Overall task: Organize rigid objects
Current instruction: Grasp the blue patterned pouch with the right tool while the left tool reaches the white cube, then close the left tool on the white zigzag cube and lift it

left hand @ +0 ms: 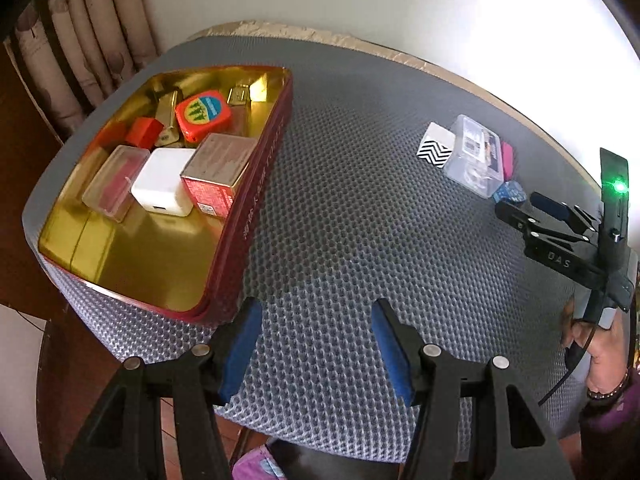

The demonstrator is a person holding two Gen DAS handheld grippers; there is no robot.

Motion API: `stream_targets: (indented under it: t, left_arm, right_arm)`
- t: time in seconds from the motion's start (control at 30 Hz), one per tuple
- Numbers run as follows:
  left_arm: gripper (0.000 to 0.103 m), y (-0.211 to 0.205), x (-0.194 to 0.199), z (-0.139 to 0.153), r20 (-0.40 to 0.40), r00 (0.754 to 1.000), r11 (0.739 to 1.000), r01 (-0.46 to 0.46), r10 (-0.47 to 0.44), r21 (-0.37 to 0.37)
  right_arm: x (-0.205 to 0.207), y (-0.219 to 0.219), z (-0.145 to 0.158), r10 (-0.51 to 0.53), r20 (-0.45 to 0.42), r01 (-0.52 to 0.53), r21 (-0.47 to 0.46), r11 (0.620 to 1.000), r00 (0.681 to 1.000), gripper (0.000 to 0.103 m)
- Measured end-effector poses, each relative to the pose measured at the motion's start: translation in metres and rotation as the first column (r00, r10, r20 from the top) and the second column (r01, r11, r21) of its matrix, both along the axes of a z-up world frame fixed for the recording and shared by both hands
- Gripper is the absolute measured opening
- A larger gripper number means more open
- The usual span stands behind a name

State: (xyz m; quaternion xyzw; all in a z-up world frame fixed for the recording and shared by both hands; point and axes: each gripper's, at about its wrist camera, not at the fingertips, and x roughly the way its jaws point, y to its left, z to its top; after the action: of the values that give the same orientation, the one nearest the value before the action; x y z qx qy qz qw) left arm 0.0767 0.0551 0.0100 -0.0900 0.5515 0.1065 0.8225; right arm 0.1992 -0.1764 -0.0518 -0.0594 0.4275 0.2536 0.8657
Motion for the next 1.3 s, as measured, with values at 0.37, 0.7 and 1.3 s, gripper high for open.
stream_targets:
  t: [0.37, 0.7, 1.3]
  left_arm:
    - [0.058, 0.001, 0.057, 0.005, 0.008, 0.998, 0.998, 0.063, -0.063, -0.031]
    - [0.058, 0.018, 0.141, -0.004, -0.038, 0.996, 0.957, -0.087, 0.08, -0.278]
    - [0.058, 0.025, 0.187, -0.05, -0.253, 0.873, 0.701, -0.487, 0.418, -0.521]
  right_arm:
    - [-0.03, -0.032, -0.003, 0.003, 0.011, -0.002, -0.043, 0.999, 1.0, 0.039]
    - [-0.062, -0.08, -0.007, -0.1, 0.017, 0.1, 0.02, 0.995, 0.995, 0.039]
    - [-0.069, -0.098, -0.004, -0.067, 0.003, 0.067, 0.119, 0.991, 0.998, 0.04]
